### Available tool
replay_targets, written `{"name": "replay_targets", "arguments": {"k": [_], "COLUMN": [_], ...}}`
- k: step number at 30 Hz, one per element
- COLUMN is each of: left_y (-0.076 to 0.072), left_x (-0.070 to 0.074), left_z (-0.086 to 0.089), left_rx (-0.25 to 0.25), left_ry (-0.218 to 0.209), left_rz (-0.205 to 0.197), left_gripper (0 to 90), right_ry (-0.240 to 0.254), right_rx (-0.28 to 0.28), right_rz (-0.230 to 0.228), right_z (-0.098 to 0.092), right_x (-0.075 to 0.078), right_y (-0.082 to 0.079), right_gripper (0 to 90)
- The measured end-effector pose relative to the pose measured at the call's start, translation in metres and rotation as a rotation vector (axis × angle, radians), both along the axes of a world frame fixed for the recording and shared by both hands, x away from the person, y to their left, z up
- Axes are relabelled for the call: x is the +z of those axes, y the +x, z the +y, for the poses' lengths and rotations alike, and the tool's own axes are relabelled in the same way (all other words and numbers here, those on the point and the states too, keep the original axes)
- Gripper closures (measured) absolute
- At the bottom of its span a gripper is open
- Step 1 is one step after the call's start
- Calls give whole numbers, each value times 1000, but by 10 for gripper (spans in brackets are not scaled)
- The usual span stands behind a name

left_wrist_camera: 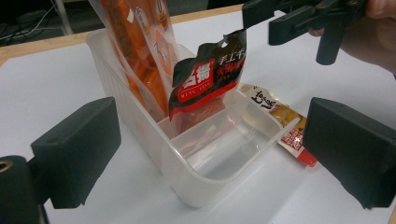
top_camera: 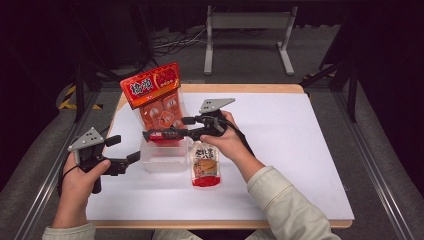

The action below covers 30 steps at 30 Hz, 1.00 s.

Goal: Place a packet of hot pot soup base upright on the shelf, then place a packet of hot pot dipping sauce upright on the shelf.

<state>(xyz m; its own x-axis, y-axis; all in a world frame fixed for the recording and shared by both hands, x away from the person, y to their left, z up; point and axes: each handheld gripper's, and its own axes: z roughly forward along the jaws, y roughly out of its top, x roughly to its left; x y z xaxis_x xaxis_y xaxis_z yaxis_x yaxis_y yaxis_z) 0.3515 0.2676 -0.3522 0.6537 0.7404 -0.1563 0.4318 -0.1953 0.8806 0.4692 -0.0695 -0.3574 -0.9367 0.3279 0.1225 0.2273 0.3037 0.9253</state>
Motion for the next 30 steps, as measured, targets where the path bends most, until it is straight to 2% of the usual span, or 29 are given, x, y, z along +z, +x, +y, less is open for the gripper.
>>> {"name": "replay_targets", "arguments": {"k": [3,6,13,16,17,20,22,25,26,28,30], "left_y": [0,-2,-4,-4,-3,-4,-3,-2,-2,-1,-1], "left_x": [1,1,1,1,0,-1,-1,-1,-1,-1,-1], "left_z": [1,1,3,3,3,3,3,2,1,1,1], "left_rx": [4,8,13,19,14,20,17,13,12,8,9], "left_ry": [2,4,8,5,10,6,6,9,7,8,8], "left_rz": [-8,-3,-4,-6,-6,5,1,-1,2,-2,-1], "left_gripper": [52,52,52,52,52,51,51,51,52,52,51], "right_ry": [-16,-56,-51,-6,-8,-29,-40,-93,-117,-124,-134], "right_rx": [-21,-52,-88,-99,-107,-128,-125,-111,-109,-109,-86], "right_rz": [7,8,50,109,118,91,92,62,65,81,89], "right_z": [-10,-22,-44,-52,-55,-59,-61,-61,-61,-62,-63], "right_x": [3,6,9,9,10,12,12,10,9,6,4], "right_y": [-2,-4,-7,-7,-9,-12,-13,-14,-14,-13,-13], "right_gripper": [431,430,418,423,422,409,367,291,258,197,167]}}
